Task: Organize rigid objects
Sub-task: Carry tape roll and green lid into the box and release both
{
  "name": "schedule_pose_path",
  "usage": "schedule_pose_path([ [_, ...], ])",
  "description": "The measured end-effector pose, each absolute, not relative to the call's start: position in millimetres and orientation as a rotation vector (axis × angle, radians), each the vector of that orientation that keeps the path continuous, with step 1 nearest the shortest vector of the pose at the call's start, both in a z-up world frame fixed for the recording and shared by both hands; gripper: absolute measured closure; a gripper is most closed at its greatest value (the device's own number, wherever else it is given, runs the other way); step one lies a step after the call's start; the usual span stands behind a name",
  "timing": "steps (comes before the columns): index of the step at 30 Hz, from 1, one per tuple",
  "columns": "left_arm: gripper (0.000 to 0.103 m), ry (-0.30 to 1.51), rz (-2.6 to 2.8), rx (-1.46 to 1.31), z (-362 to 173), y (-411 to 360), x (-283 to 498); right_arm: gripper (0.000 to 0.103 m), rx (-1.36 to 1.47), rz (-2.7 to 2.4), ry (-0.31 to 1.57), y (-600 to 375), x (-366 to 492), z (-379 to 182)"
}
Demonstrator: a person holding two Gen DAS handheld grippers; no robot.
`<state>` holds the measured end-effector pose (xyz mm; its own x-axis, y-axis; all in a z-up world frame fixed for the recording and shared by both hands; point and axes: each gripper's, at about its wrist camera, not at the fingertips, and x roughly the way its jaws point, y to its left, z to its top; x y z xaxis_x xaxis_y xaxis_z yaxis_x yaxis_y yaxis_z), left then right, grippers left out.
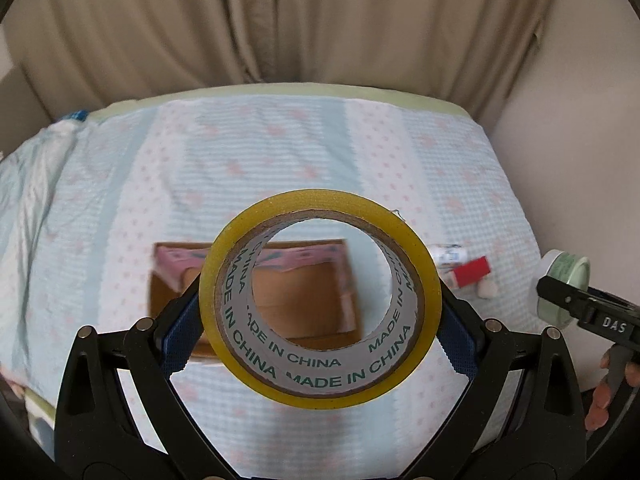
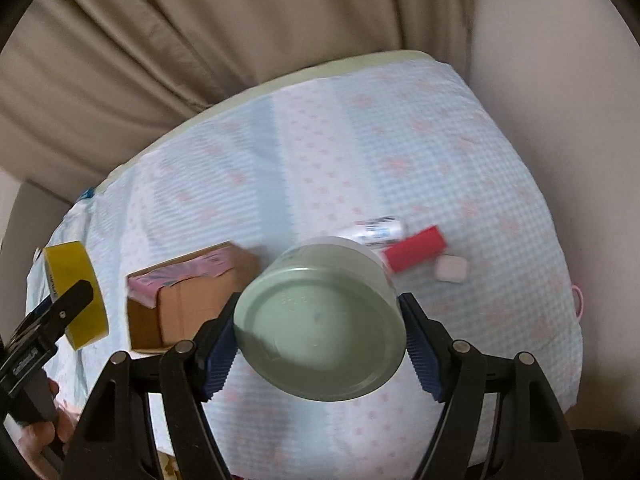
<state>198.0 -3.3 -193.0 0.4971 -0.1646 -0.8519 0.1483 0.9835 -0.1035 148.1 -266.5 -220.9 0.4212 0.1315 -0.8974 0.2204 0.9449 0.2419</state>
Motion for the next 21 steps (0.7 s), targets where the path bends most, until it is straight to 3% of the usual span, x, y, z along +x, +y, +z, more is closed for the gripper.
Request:
schedule_pose_path([
  [11, 0.005, 1.137, -0.257, 0.038, -232.5, 127.7, 230.5, 0.033, 0.308, -0.033, 1.148, -114.1, 171.1, -223.3],
  [21, 0.005, 1.289, -0.354, 0.145, -303.2, 157.5, 278.1, 0.033, 0.204, 0.009, 1.243, -36.5, 210.9, -276.2],
])
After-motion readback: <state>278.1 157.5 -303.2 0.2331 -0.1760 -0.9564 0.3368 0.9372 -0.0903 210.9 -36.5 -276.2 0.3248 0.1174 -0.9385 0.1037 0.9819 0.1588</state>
